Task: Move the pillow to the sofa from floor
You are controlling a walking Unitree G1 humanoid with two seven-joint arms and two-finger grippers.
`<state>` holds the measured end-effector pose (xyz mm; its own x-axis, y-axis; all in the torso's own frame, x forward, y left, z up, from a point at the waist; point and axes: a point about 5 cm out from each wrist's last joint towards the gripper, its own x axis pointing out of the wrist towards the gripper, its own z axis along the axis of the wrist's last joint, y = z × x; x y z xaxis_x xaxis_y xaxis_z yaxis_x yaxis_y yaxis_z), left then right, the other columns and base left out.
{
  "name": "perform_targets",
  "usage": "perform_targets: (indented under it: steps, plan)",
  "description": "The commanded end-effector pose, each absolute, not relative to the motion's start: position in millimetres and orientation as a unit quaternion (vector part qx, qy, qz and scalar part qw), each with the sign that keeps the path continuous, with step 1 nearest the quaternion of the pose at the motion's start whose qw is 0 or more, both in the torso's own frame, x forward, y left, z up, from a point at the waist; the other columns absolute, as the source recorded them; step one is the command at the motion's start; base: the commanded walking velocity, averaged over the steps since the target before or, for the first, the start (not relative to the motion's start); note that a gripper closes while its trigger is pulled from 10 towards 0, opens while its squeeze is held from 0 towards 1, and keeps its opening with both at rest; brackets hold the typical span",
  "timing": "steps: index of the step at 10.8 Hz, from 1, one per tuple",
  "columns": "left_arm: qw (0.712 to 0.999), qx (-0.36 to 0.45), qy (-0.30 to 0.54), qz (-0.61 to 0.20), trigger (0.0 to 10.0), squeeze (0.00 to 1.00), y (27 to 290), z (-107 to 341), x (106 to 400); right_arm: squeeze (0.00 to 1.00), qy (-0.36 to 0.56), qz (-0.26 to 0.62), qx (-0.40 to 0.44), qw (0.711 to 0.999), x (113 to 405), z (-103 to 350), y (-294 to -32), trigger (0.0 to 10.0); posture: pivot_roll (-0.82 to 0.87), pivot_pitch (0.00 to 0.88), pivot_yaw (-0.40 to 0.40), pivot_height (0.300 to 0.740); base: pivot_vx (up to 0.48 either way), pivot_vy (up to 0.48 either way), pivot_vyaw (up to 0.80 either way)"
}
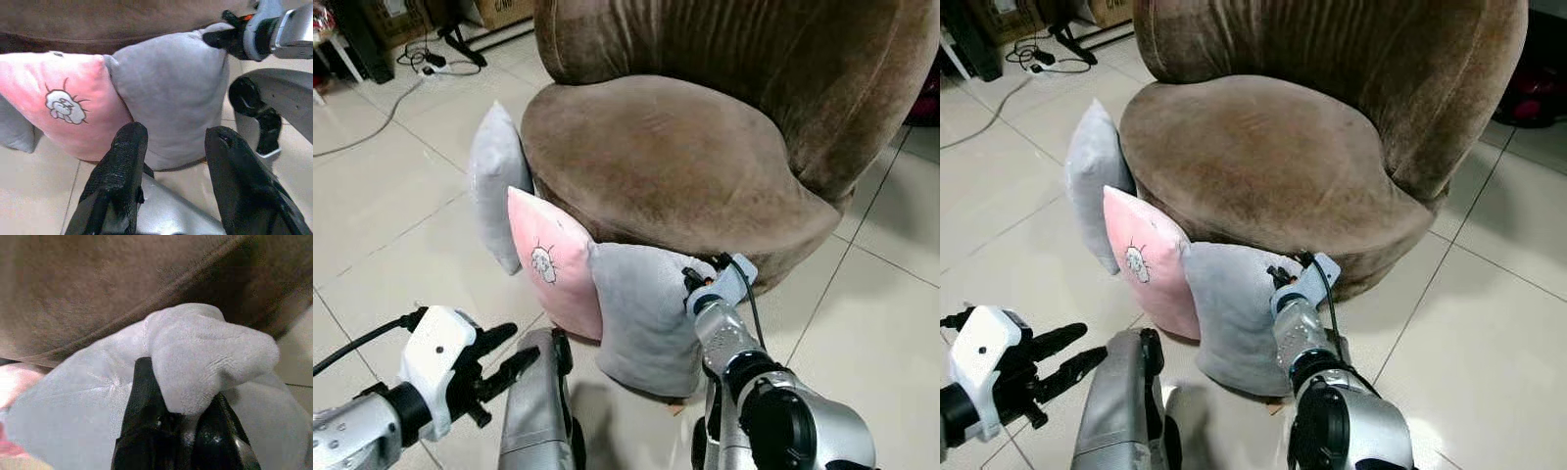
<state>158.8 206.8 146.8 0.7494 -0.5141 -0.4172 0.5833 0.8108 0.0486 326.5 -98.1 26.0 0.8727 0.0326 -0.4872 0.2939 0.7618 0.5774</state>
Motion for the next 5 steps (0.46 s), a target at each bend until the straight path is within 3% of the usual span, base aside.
perform_targets:
  steps: [1, 5]
  plan:
    - [0.933, 0.093, 0.198, -0.285, 10.0, 0.0, 208, 143, 161, 0.0, 0.242, -0.053, 0.343, 0.906, 326, 25, -96, 0.0, 0.08, 0.0, 0.048, 0.472, 0.0, 0.0, 0.0]
    - [0.946, 0.091, 0.168, -0.263, 10.0, 0.0, 206, 134, 182, 0.0, 0.166, 0.041, 0.361, 0.917, 330, 37, -126, 0.0, 0.01, 0.0, 0.062, 0.472, 0.0, 0.0, 0.0]
